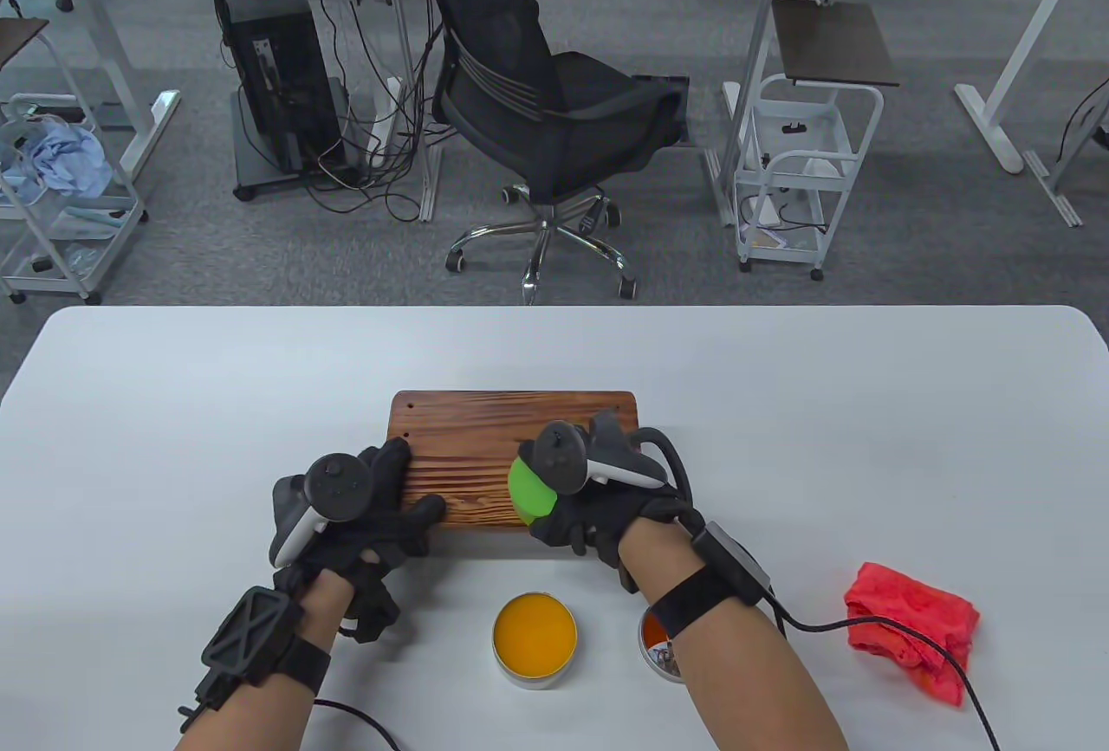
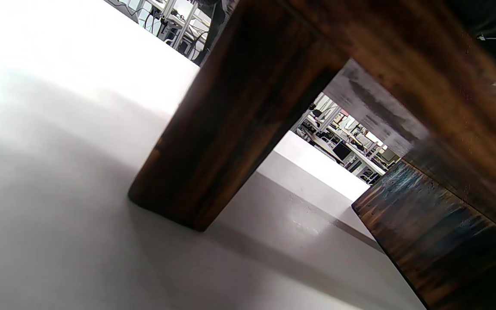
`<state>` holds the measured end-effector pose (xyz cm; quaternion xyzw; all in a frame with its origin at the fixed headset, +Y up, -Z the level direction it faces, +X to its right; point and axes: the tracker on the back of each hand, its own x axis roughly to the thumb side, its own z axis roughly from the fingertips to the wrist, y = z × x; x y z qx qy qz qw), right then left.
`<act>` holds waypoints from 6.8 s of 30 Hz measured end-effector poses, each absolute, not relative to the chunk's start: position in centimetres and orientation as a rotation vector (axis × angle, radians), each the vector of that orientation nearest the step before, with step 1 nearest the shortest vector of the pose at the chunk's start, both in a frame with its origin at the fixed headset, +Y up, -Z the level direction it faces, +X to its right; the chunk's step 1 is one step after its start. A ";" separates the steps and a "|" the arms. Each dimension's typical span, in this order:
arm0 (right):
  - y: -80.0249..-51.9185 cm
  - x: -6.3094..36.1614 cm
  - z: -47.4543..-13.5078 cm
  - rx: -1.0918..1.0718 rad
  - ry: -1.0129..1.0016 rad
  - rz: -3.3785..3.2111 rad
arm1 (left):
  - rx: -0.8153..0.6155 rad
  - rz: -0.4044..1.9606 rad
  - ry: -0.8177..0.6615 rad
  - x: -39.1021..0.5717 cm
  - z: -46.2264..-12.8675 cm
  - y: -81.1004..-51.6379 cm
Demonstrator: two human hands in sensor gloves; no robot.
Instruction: Dip and apply wood wax on stool
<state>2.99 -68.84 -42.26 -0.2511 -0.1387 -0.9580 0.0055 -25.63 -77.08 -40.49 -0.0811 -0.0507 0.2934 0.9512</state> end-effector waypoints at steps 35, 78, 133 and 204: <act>-68.6 -2.0 -43.3 -0.828 -0.494 -2.971 | -0.169 0.604 -0.103 -25.8 -40.5 -77.2; -68.6 -6.6 -45.9 -0.886 -0.514 -2.971 | -0.174 0.614 -0.103 -25.9 -40.6 -77.3; -65.5 -1.7 -45.2 -0.839 -0.379 -3.054 | -0.193 0.603 -0.100 -26.2 -40.8 -76.8; -74.1 0.3 -30.1 -0.886 -0.499 -2.554 | -0.517 0.249 -0.488 -15.9 -31.2 -83.2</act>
